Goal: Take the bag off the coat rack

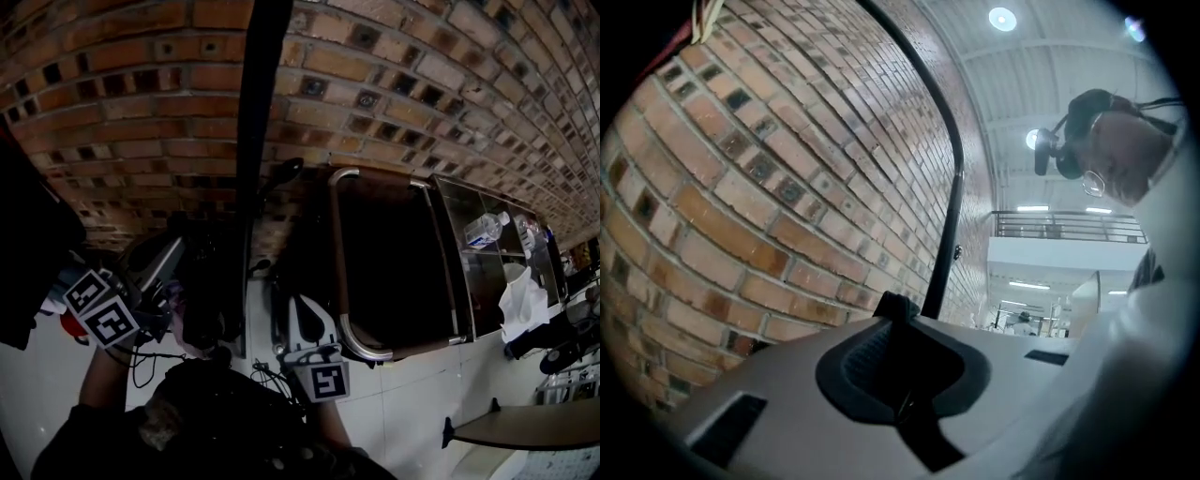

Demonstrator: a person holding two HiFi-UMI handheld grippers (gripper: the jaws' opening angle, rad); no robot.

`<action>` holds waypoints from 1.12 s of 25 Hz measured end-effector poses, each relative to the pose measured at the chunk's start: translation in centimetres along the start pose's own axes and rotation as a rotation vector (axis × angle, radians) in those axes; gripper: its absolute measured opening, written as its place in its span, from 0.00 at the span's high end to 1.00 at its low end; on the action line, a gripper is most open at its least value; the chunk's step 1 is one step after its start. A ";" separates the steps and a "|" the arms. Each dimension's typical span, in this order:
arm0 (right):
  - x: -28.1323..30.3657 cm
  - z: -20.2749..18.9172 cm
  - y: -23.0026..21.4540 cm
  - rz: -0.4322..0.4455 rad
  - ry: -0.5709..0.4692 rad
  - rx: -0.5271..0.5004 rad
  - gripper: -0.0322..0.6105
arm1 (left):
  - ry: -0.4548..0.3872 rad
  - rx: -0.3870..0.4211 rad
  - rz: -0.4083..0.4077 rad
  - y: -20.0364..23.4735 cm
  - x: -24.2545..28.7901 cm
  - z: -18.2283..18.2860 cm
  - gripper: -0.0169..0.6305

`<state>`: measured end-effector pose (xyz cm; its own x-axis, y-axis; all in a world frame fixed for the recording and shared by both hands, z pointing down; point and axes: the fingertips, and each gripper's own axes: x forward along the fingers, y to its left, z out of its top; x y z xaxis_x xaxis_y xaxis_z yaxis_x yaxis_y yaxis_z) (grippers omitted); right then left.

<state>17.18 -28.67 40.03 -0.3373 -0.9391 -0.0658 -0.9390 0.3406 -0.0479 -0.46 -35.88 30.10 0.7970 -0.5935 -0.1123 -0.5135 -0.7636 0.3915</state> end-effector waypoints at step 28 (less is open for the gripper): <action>-17.2 0.8 8.8 0.101 -0.086 -0.031 0.94 | -0.096 0.051 0.181 -12.6 -20.9 -4.4 0.94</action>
<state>14.81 -9.52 39.89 -0.4242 -0.8923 -0.1544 -0.9027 0.4302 -0.0060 -9.24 -12.79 31.50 0.6578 -0.7416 -0.1314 -0.6627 -0.6528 0.3669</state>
